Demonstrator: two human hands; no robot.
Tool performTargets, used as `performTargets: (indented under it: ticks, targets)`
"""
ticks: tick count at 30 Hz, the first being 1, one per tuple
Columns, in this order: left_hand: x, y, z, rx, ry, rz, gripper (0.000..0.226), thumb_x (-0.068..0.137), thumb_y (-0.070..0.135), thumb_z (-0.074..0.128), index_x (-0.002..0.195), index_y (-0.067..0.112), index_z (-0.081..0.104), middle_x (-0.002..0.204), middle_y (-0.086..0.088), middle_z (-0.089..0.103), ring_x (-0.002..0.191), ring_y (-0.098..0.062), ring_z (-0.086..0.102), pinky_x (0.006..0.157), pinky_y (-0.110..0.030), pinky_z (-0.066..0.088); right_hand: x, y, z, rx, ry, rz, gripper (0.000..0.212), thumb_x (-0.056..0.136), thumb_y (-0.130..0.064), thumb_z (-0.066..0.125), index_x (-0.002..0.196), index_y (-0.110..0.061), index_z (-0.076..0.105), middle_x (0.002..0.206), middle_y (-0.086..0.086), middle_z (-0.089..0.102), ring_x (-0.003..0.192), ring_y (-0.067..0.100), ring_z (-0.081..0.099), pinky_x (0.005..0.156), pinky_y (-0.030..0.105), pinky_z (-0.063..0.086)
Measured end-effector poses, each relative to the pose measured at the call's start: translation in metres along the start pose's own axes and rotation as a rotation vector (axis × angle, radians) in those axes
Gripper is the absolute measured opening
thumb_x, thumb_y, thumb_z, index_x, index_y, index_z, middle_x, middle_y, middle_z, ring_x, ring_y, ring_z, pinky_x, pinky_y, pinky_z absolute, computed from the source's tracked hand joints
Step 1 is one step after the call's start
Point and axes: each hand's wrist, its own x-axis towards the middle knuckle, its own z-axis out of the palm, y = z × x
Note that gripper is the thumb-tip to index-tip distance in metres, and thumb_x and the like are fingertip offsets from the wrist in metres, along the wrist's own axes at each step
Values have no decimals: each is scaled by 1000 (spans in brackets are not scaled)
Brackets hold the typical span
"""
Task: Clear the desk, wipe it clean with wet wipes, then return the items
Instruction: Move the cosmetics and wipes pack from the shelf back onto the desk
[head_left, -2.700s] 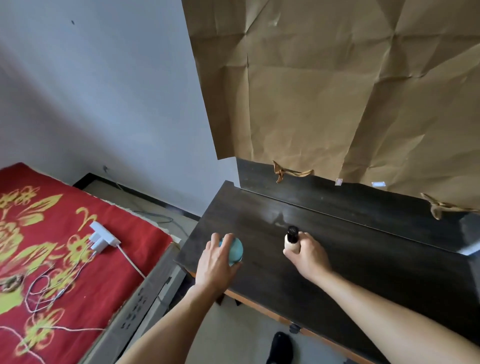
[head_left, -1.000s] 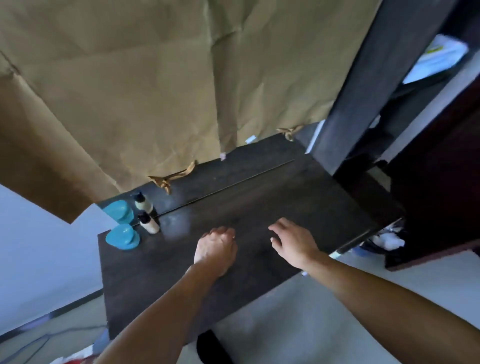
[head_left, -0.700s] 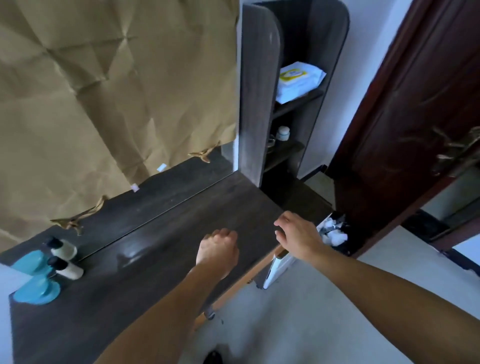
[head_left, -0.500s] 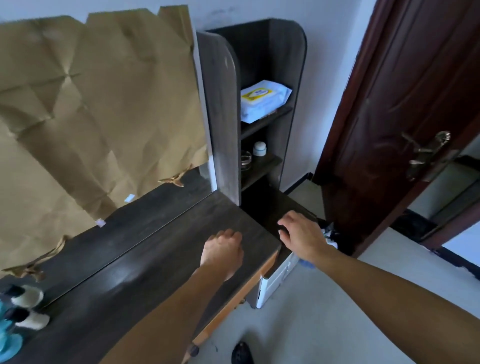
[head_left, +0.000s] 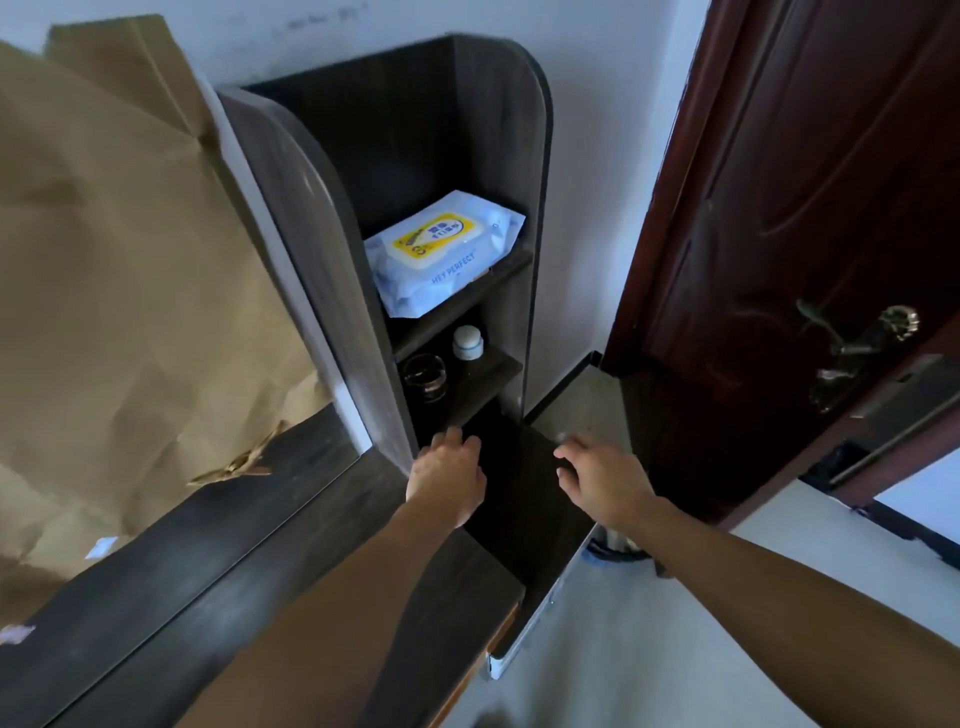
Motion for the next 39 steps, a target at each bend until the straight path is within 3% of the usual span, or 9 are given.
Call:
performTargets:
  ticks: [3,8,15,20,24,27,33,36,39]
  targets:
    - [38,-1,3,-8,-8,-41,37,90,22,50,126,11,47,129,-12,39,119,-30,42,96,-40,45,28,18,4,35,-20,-34,29,90,-30,54,113,-16,62,108,4,60,93,24,60,74,34,50]
    - [91,-4,15,66,38,-190,50,87,29,53,133,13,39,139,-15,32,125,-34,37,101,-42,39,73,50,10,56,11,-131,18,80,-19,68,96,-10,70,93,8,64,80,27,63,70,35,49]
    - [168,-16,34,18,94,-504,68,92,39,49,150,19,19,146,-17,26,129,-45,29,104,-50,32,150,107,19,97,-126,-328,21,85,-27,55,99,-16,66,102,1,60,86,24,62,71,41,53]
    - [192,-14,63,28,142,-671,63,92,36,50,148,19,25,148,-17,23,133,-49,19,101,-56,34,195,135,26,96,-127,-473,20,87,-25,56,100,-15,67,104,-1,62,83,24,64,67,37,53]
    - [180,1,80,54,233,-654,65,83,22,57,144,20,35,150,-19,25,135,-50,19,96,-57,38,215,135,38,134,-121,-560,20,88,-23,57,103,-15,67,104,-2,62,81,22,64,64,35,53]
    - [166,12,85,62,273,-651,71,80,15,55,146,16,30,149,-17,30,136,-46,23,94,-56,42,227,118,43,199,-75,-666,20,85,-16,60,103,-12,66,102,0,63,77,22,64,59,28,47]
    - [142,19,86,59,342,-679,55,85,24,58,135,10,43,133,-12,43,115,-36,39,79,-49,52,253,60,49,162,-71,-723,39,84,-18,60,123,-12,55,120,6,53,107,29,53,73,41,52]
    - [136,18,83,15,353,-691,52,83,28,58,132,14,46,129,-14,44,111,-35,41,80,-48,50,271,36,58,6,-158,-662,55,82,-24,62,134,-17,43,139,9,35,123,33,37,88,42,47]
    - [135,16,88,-57,369,-730,52,83,28,59,133,19,44,143,-19,32,118,-37,39,89,-47,48,289,21,72,-127,-185,-613,67,80,-28,66,138,-17,35,142,13,27,126,36,29,93,42,44]
